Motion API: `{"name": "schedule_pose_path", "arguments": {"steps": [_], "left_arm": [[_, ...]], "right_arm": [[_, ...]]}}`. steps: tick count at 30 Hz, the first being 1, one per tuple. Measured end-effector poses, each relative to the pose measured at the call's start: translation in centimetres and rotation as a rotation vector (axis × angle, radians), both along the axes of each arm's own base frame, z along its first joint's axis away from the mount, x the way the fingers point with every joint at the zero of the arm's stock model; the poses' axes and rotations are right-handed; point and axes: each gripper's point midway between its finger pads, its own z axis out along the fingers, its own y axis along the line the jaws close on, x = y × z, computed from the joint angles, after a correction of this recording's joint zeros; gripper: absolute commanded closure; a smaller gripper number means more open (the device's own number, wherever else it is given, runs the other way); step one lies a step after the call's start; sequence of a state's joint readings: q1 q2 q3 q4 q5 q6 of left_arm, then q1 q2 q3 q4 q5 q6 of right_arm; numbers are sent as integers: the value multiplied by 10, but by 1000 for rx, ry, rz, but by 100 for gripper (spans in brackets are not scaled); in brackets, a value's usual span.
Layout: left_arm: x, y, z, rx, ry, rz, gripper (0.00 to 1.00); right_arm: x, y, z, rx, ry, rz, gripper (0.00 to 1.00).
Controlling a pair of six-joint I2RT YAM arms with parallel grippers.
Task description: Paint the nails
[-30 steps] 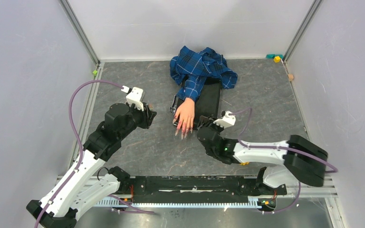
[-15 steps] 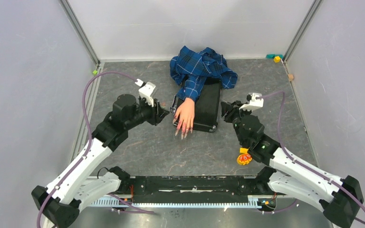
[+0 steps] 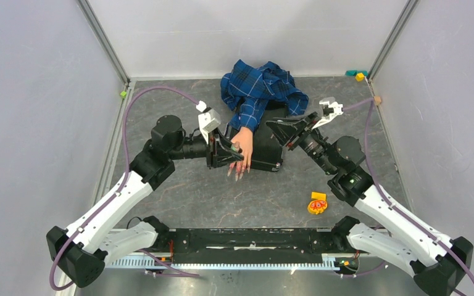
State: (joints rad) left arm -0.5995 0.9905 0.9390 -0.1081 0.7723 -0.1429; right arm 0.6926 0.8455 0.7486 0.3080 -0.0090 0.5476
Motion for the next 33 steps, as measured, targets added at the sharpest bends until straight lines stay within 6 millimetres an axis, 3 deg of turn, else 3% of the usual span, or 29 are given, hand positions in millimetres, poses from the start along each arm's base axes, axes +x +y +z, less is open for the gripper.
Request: {"name": "schedule_pose_path", "arguments": {"steps": [5, 11, 19, 33], "left_arm": [[-30, -9, 5, -21, -2, -128, 98], [-42, -12, 7, -29, 12, -179, 98], [-44, -12, 7, -30, 16, -189, 98], [-48, -14, 7, -31, 16, -204, 98]], "right_arm": [[-20, 27, 27, 111, -59, 191, 100], [-44, 39, 54, 204, -120, 311, 100], [-61, 60, 55, 211, -120, 418, 100], [-68, 74, 51, 210, -106, 482, 100]]}}
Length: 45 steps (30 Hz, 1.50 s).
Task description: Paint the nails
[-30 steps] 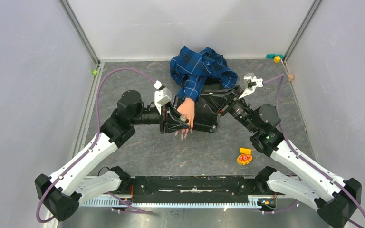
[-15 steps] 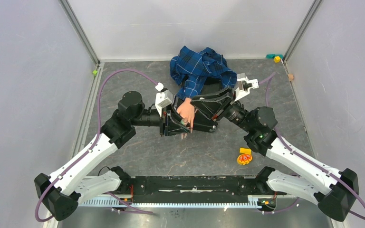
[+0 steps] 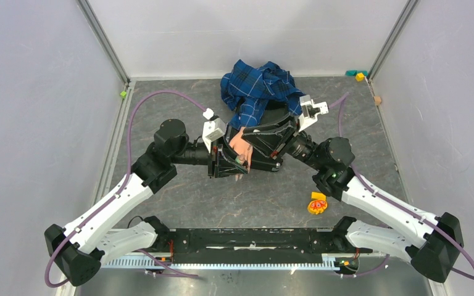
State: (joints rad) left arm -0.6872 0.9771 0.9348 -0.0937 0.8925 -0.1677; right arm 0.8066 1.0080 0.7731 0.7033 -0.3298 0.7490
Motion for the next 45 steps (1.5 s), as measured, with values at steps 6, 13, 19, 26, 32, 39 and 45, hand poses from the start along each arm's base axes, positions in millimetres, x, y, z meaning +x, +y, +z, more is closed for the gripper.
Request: {"name": "schedule_pose_path", "arguments": {"steps": [6, 13, 19, 26, 32, 39, 45], "left_arm": [[0, 0, 0, 0, 0, 0, 98], [0, 0, 0, 0, 0, 1, 98], [0, 0, 0, 0, 0, 2, 98], [3, 0, 0, 1, -3, 19, 98], [5, 0, 3, -9, -16, 26, 98], [4, 0, 5, -15, -21, 26, 98], [4, 0, 6, -17, -19, 27, 98]], "right_arm": [[-4, 4, -1, 3, 5, 26, 100], [-6, 7, -2, 1, 3, 41, 100], [-7, 9, -3, 0, -1, 52, 100], [-7, 12, -6, -9, 2, 62, 100], [-8, 13, -8, -14, 1, 71, 100], [-9, 13, -8, -14, 0, 72, 100], [-9, 13, -8, -15, 0, 74, 100]]}}
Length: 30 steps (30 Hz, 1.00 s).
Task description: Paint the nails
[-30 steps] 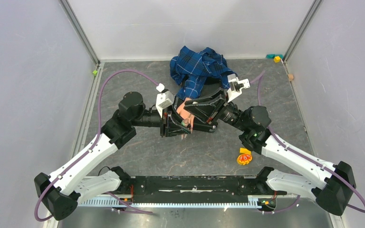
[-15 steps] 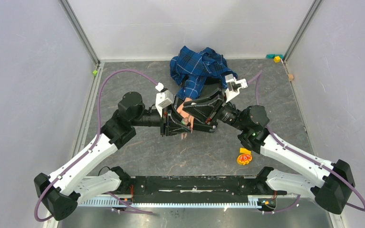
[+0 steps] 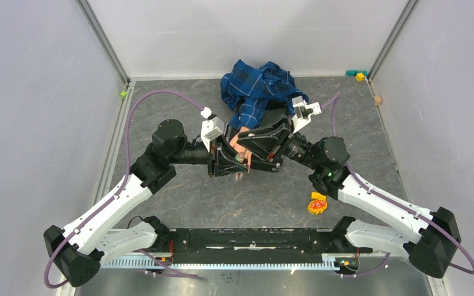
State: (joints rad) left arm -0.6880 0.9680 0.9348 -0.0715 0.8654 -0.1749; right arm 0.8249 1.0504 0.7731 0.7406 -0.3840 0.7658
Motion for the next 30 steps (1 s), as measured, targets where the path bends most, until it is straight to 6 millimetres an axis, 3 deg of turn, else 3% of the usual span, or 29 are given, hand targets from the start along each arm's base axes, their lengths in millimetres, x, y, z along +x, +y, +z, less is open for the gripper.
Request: {"name": "schedule_pose_path", "arguments": {"steps": [30], "left_arm": [[0, 4, 7, -17, -26, 32, 98]], "right_arm": [[-12, 17, -15, -42, 10, 53, 100]]}}
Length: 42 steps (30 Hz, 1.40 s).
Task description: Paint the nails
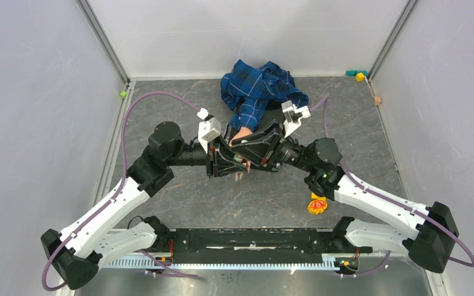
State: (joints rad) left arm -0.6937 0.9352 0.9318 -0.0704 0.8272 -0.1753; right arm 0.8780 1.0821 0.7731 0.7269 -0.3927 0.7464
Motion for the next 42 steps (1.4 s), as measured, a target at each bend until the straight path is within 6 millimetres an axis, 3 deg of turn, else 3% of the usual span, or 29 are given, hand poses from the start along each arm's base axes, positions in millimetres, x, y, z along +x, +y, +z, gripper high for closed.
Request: {"name": "schedule_pose_path", "arguments": {"steps": [14, 28, 30, 35, 42], "left_arm": [[3, 4, 0, -16, 6, 55, 98], [44, 32, -24, 75, 55, 399, 98], [49, 36, -30, 95, 65, 438, 98], [53, 40, -36, 118, 74, 471, 98], [53, 39, -29, 102, 32, 458, 98]], "right_arm": [[-3, 12, -7, -34, -37, -75, 100], [42, 37, -38, -182, 168, -385, 100], [47, 40, -43, -210, 184, -415, 94], [52, 42, -49, -254, 198, -450, 66], [39, 29, -40, -284, 147, -462, 29]]}}
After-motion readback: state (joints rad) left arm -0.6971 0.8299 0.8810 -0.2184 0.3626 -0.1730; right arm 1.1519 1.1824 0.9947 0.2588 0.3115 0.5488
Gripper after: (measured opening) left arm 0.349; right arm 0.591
